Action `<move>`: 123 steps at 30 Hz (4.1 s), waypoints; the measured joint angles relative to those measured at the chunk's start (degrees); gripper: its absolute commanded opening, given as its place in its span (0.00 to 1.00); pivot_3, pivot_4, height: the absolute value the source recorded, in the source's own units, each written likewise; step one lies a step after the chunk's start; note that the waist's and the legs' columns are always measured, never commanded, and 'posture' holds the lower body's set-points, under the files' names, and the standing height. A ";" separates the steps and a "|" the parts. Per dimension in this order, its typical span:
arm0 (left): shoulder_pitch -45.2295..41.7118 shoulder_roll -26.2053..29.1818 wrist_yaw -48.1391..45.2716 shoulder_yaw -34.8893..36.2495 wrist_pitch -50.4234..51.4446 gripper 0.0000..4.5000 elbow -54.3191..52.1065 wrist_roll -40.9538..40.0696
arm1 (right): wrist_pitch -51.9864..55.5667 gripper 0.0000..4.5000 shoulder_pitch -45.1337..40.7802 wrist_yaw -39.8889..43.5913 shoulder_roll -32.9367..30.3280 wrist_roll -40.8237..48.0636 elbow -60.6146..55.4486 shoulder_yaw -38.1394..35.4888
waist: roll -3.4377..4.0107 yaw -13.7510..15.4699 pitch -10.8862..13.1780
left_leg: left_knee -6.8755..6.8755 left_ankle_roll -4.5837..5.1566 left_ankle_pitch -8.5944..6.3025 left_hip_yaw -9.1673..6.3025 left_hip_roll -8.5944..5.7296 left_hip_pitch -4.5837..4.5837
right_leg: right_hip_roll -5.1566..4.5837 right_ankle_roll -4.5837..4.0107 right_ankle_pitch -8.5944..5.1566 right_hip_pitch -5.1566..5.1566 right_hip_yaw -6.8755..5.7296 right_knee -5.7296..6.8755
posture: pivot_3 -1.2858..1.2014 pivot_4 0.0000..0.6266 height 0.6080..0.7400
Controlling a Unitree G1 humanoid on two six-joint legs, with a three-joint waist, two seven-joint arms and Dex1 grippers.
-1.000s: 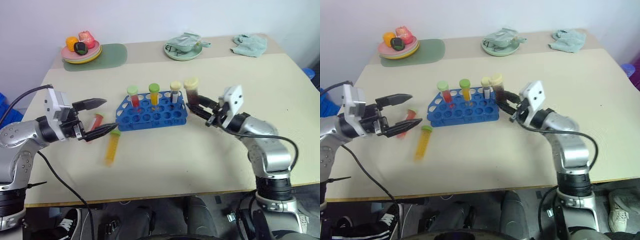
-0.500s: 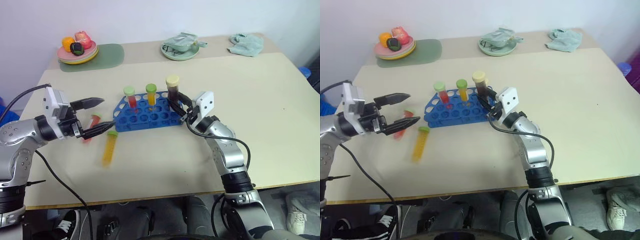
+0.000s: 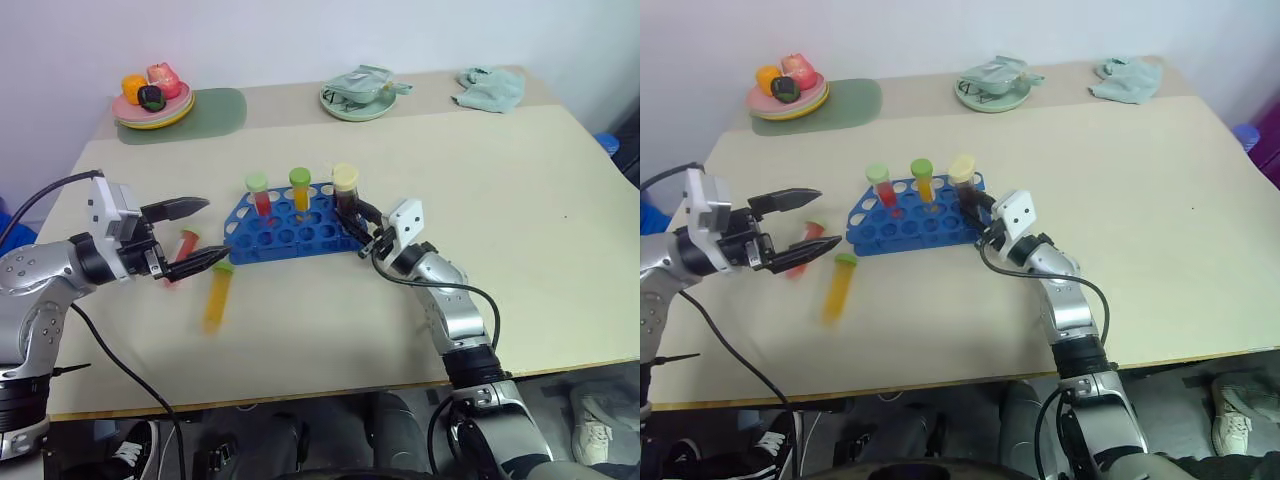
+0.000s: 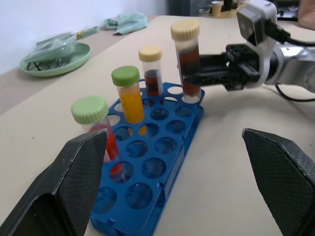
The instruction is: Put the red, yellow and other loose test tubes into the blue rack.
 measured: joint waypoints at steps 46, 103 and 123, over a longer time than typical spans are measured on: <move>-2.49 0.10 1.37 0.25 2.63 1.00 -1.16 -0.27 | -5.35 0.29 3.21 -3.76 4.21 3.11 2.63 -1.83 | 0.00 0.06 0.00 | -0.01 -0.04 -0.02 0.00 0.06 0.01 | 0.09 -0.02 0.01 0.00 0.02 -0.01 | 0.52 0.24 1.00; -8.65 2.48 61.94 5.58 70.27 1.00 -12.06 -32.55 | 40.36 0.97 -2.06 37.26 -37.83 34.85 -24.82 -9.11 | -0.29 1.90 0.15 | 0.10 -0.08 -0.18 0.17 0.25 0.08 | 0.23 -0.06 0.04 0.08 0.14 -0.08 | 0.52 0.24 1.00; -20.11 13.96 104.78 -23.60 54.75 1.00 11.99 -74.73 | 40.33 0.97 -1.95 34.97 -35.16 33.35 -25.66 -7.08 | -0.33 2.06 0.15 | 0.13 -0.15 -0.19 0.17 0.23 0.07 | 0.26 -0.07 0.05 0.03 0.21 -0.03 | 0.52 0.24 1.00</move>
